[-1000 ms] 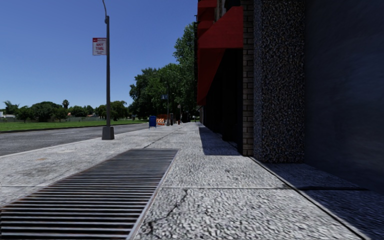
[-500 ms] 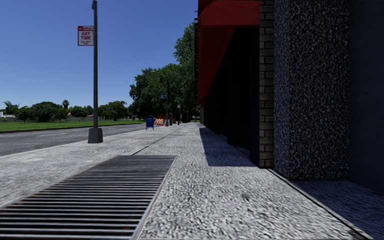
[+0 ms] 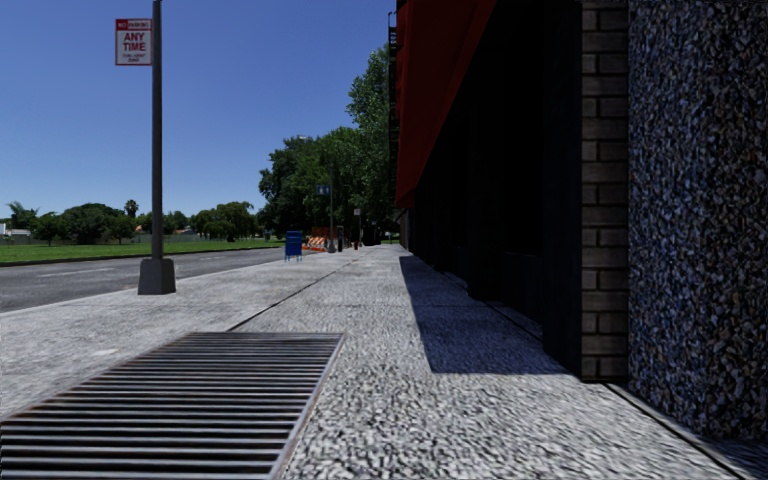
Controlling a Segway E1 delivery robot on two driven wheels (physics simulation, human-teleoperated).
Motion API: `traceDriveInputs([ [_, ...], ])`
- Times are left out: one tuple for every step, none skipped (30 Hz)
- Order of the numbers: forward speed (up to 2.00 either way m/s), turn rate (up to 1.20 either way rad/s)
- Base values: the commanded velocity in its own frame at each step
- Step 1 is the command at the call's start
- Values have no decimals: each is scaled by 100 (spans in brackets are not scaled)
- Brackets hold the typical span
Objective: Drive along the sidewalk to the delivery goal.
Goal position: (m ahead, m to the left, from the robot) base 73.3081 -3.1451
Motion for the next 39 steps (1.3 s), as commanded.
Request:
traceDriveInputs([
  [199,0],
  [199,0],
  [199,0],
  [199,0],
  [199,0],
  [199,0],
  [199,0],
  [199,0],
  [199,0],
  [199,0],
  [199,0],
  [199,0],
  [199,0],
  [199,0],
  [199,0],
  [199,0],
  [199,0],
  [199,0],
  [199,0],
  [199,0],
  [199,0],
  [199,0],
  [199,0],
  [199,0],
  [199,0],
  [199,0],
  [199,0],
  [199,0],
  [199,0],
  [199,0],
  [199,0],
  [199,0],
  [199,0],
  [199,0],
  [199,0],
  [199,0],
  [199,0],
  [199,0],
  [199,0],
])
